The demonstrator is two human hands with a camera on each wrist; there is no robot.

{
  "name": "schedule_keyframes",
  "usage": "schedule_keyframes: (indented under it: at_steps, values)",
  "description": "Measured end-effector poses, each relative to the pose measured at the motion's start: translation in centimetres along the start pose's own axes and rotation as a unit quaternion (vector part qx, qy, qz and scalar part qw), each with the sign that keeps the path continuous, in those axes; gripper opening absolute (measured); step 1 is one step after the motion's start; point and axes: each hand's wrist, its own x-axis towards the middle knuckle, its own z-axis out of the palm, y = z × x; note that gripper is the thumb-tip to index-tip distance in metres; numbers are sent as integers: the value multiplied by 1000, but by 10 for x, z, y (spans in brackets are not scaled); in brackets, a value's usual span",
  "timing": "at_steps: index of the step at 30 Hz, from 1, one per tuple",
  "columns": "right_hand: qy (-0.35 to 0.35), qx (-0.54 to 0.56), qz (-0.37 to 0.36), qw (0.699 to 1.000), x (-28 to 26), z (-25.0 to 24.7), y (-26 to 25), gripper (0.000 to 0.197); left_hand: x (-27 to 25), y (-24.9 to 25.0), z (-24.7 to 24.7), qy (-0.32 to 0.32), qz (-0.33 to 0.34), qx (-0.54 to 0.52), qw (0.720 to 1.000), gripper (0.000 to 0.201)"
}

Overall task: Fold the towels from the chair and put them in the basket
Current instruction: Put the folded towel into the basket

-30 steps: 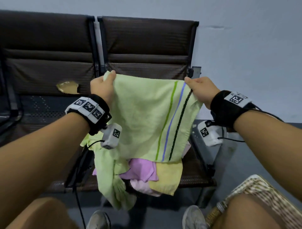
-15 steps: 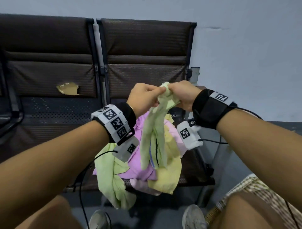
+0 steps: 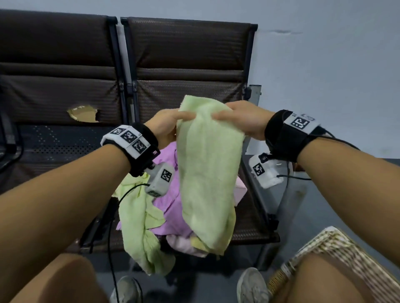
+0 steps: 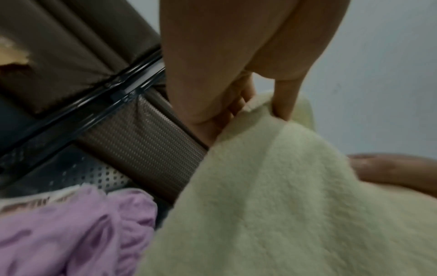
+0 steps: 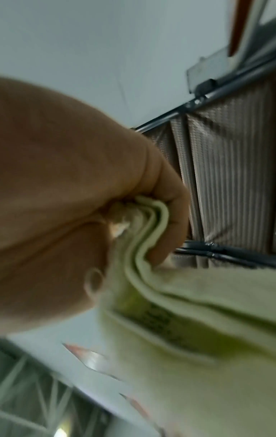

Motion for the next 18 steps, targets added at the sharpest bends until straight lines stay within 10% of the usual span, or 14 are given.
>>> schedule_keyframes:
  at_steps: [3,9,14,18]
  values:
    - [68,-158,-2,985,14,-16,9,23,13,3,0,82,65,67,992,27]
    - [243,-106,-81,961,37,-23,7,25,35,23,0,155,191,45,968,20]
    - [209,-143,-133,958,35,-9,26,24,37,6,-12,145,188,55,970,16]
    - [38,-210,-71,974,18,19,72,28,27,-63,-23,84,58,132,986,19]
